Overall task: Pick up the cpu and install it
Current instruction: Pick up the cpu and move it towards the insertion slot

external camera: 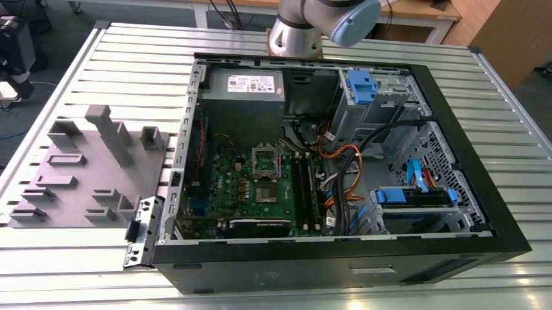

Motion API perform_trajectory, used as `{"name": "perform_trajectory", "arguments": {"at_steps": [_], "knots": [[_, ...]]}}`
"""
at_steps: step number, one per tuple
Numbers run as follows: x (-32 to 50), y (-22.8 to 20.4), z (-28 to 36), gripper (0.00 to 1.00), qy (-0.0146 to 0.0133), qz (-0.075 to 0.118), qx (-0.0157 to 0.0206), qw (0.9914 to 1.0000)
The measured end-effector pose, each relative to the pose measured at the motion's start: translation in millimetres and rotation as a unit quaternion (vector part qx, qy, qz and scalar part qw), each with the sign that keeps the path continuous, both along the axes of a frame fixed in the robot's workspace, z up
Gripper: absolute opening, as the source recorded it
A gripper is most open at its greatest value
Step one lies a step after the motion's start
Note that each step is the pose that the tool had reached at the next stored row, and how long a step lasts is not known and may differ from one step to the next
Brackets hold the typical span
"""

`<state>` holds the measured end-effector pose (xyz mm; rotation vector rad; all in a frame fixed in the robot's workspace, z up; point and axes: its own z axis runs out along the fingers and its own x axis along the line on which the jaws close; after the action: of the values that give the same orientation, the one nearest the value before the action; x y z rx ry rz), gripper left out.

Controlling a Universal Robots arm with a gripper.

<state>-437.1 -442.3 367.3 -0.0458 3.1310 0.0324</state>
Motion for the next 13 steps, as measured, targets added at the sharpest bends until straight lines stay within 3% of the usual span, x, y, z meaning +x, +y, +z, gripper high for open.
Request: {"name": "perform_trajectory", "arguments": {"at_steps": [13], "knots": [[5.4, 0.0, 0.0, 0.47, 0.0000, 0.000, 0.0000, 1.00000]]}}
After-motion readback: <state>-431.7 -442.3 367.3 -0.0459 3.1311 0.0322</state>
